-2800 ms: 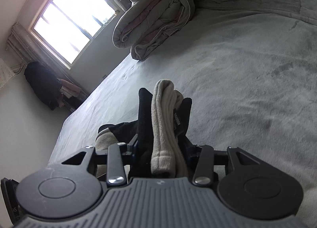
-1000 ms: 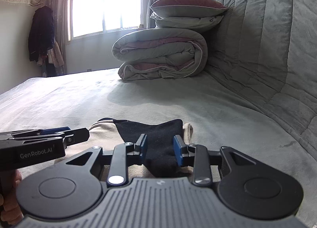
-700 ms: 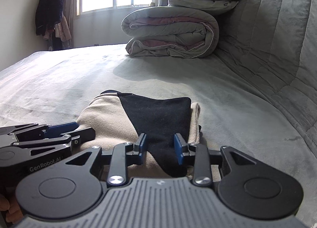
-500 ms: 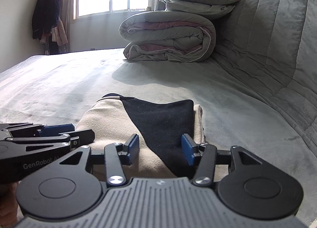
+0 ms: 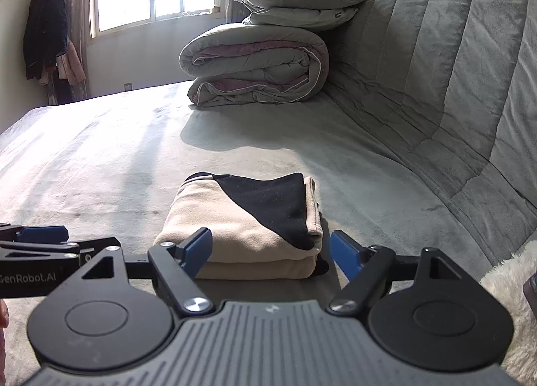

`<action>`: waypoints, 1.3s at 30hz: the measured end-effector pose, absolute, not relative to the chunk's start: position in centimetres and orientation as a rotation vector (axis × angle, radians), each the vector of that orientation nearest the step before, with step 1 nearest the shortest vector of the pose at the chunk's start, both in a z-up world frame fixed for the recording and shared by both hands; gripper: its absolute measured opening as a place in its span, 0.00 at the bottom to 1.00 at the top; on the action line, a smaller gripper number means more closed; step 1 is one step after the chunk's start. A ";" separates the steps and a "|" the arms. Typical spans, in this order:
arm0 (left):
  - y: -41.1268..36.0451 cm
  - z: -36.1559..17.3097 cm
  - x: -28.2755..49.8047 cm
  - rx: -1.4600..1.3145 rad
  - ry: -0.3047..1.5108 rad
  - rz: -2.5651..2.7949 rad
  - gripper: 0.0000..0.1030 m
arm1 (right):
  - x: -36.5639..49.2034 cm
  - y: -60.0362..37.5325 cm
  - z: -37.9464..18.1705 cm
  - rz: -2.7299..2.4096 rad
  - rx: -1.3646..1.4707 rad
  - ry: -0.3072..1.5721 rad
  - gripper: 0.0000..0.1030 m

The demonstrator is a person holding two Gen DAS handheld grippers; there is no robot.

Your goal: Fold clothes

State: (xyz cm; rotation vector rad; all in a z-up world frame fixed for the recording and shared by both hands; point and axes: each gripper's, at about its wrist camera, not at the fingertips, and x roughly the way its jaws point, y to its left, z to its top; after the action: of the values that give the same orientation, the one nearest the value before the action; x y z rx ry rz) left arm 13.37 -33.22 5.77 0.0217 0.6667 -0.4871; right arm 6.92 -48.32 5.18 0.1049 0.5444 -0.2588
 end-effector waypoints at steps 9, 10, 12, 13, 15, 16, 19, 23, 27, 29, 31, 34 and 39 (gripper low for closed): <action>-29.5 7.9 10.8 0.032 0.767 -0.454 0.99 | 3.6 -43.9 8.6 -0.276 0.098 0.542 0.98; -29.2 8.0 10.6 0.035 0.780 -0.447 0.99 | 3.3 -43.6 8.8 -0.283 0.102 0.546 1.00; -28.7 8.1 10.2 0.041 0.807 -0.435 0.99 | 2.7 -43.0 8.9 -0.295 0.117 0.557 1.00; -28.5 8.2 10.0 0.046 0.818 -0.428 0.99 | 2.4 -42.7 8.9 -0.301 0.128 0.565 1.00; -28.5 8.0 9.7 0.073 0.842 -0.415 0.99 | 1.7 -42.1 8.7 -0.315 0.152 0.584 1.00; -28.5 7.9 9.5 0.089 0.853 -0.411 0.99 | 1.5 -41.9 8.6 -0.321 0.160 0.593 1.00; -28.6 7.5 8.8 0.137 0.887 -0.401 0.99 | 0.9 -41.3 8.1 -0.344 0.177 0.611 1.00; -28.6 7.1 7.9 0.172 0.879 -0.385 0.99 | 0.0 -40.7 7.0 -0.366 0.195 0.624 1.00; -28.4 6.5 7.3 0.177 0.876 -0.366 0.99 | -0.5 -40.8 6.1 -0.368 0.227 0.653 1.00; -28.2 6.0 7.2 0.161 0.883 -0.351 0.99 | -0.8 -41.0 6.2 -0.369 0.242 0.655 1.00; -28.2 5.6 7.1 0.160 0.886 -0.328 0.99 | -1.1 -41.0 6.5 -0.381 0.250 0.630 1.00; -28.6 5.3 6.5 0.188 0.875 -0.287 0.99 | -1.4 -41.2 6.6 -0.377 0.257 0.622 1.00; -29.3 5.9 5.7 0.204 0.838 -0.281 0.99 | -1.7 -42.1 6.0 -0.393 0.269 0.635 1.00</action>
State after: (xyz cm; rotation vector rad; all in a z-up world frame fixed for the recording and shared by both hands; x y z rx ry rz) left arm 5.69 -29.34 5.92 0.2036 0.8377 -0.2807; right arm -1.73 -42.13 6.05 0.2689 0.6352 -0.3930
